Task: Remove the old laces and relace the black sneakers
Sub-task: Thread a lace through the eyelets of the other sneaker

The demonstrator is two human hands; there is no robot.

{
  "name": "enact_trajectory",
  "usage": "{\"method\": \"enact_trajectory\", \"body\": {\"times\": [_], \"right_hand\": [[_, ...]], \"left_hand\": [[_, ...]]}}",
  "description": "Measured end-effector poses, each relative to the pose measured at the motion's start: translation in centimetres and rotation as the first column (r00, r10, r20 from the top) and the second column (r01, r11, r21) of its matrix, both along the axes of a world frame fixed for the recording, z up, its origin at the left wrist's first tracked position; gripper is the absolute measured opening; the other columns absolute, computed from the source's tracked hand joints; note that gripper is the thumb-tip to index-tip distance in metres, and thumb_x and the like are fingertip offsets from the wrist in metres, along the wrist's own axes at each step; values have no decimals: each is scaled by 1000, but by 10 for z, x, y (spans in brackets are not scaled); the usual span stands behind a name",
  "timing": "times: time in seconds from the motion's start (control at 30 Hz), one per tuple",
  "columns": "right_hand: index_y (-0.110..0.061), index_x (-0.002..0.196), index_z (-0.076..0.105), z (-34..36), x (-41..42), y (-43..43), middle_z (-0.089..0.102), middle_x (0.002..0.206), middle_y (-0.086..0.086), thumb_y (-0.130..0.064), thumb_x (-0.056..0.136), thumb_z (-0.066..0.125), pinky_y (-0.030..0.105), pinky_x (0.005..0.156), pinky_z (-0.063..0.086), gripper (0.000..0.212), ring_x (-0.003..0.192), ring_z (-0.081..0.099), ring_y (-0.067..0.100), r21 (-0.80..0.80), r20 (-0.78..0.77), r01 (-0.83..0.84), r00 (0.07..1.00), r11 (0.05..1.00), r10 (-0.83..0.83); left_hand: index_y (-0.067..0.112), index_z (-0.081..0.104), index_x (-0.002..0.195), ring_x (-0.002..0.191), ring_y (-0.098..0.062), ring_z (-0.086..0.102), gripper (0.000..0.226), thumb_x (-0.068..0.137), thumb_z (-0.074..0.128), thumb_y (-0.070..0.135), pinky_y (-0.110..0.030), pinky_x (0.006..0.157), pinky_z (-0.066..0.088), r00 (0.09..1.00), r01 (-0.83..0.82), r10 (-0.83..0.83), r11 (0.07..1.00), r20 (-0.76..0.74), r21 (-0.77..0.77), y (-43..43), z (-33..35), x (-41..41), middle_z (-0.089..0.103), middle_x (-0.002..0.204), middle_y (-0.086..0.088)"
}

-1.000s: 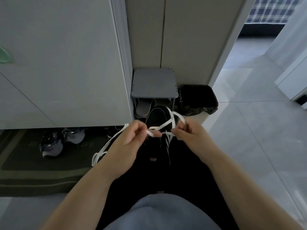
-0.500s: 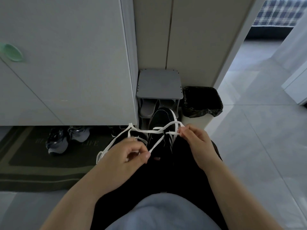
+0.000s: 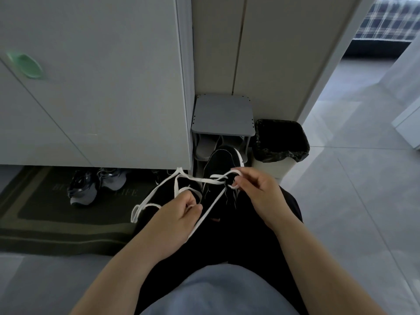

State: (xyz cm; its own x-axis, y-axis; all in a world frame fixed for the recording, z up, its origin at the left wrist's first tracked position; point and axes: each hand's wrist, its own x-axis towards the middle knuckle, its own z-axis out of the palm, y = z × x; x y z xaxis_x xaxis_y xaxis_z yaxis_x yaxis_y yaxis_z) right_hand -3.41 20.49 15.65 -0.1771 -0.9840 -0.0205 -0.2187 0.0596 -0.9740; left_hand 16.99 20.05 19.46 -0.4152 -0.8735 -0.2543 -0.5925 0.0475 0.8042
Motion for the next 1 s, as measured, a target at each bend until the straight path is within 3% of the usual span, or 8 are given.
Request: {"method": "enact_trajectory", "body": {"times": [0.2, 0.4, 0.57, 0.67, 0.73, 0.8, 0.87, 1.0], "right_hand": [[-28, 95, 63, -11, 5, 1, 63, 86, -7, -23, 86, 64, 8, 67, 46, 11, 75, 59, 2, 48, -199, 5, 980, 999, 5], [-31, 118, 42, -16, 12, -2, 54, 95, -9, -22, 85, 67, 9, 65, 45, 42, 73, 56, -2, -9, -242, 4, 970, 1000, -6], [-35, 103, 55, -14, 13, 4, 43, 103, -15, -9, 85, 60, 13, 66, 45, 32, 70, 51, 2, -77, -352, -148, 929, 986, 112], [-27, 89, 65, -17, 14, 11, 35, 102, -20, -21, 84, 59, 11, 66, 42, 9, 76, 47, 0, -82, -522, -205, 843, 975, 134], [-26, 83, 67, -19, 14, 17, 32, 98, -19, -33, 79, 58, 10, 69, 37, 12, 84, 40, -2, -124, -632, -223, 769, 967, 96], [-26, 80, 69, -19, 16, 26, 36, 101, -17, -36, 75, 57, 13, 78, 34, 17, 88, 37, 1, -155, -707, -282, 701, 947, 93], [-26, 78, 72, -16, 21, 36, 51, 103, -11, -33, 72, 58, 24, 87, 38, 17, 98, 43, 9, -133, -752, -367, 642, 921, 148], [-27, 88, 72, -11, 25, 56, 63, 95, -13, -29, 70, 57, 31, 109, 28, 23, 97, 55, 4, -48, -782, -487, 562, 872, 271]], "left_hand": [[26, 56, 82, 56, -1, 47, 21, 93, 47, 42, -14, 54, 34, 959, 168, -159, 986, 232, -18, -1, 2, 5, 49, 61, 8], [13, 46, 65, 51, -7, 37, 31, 91, 50, 30, -18, 52, 31, 891, 421, -413, 907, 187, -6, 6, 25, 18, 38, 53, 4], [9, 34, 61, 52, -13, 29, 30, 82, 49, 24, -24, 50, 25, 856, 476, -462, 879, 233, -4, 5, 30, 21, 32, 57, -5], [9, 39, 62, 54, -12, 33, 29, 83, 50, 26, -23, 52, 29, 811, 505, -501, 860, 301, 71, 3, 32, 20, 43, 67, -13], [17, 52, 70, 55, -7, 43, 27, 86, 52, 39, -19, 54, 35, 781, 495, -493, 863, 384, 100, -3, 33, 18, 52, 68, -1], [30, 58, 88, 61, -1, 53, 19, 86, 53, 48, -16, 58, 39, 836, 401, -362, 916, 411, -8, -18, 29, 14, 60, 76, 11], [30, 57, 99, 70, 0, 52, 16, 88, 54, 41, -15, 62, 38, 919, 254, -137, 923, 370, -288, -37, 18, 10, 57, 84, 13], [27, 48, 126, 123, -14, 31, 38, 89, 56, 34, -29, 101, 31, 885, 285, -32, 826, 464, -487, -70, -9, 5, 37, 128, 5]]}}
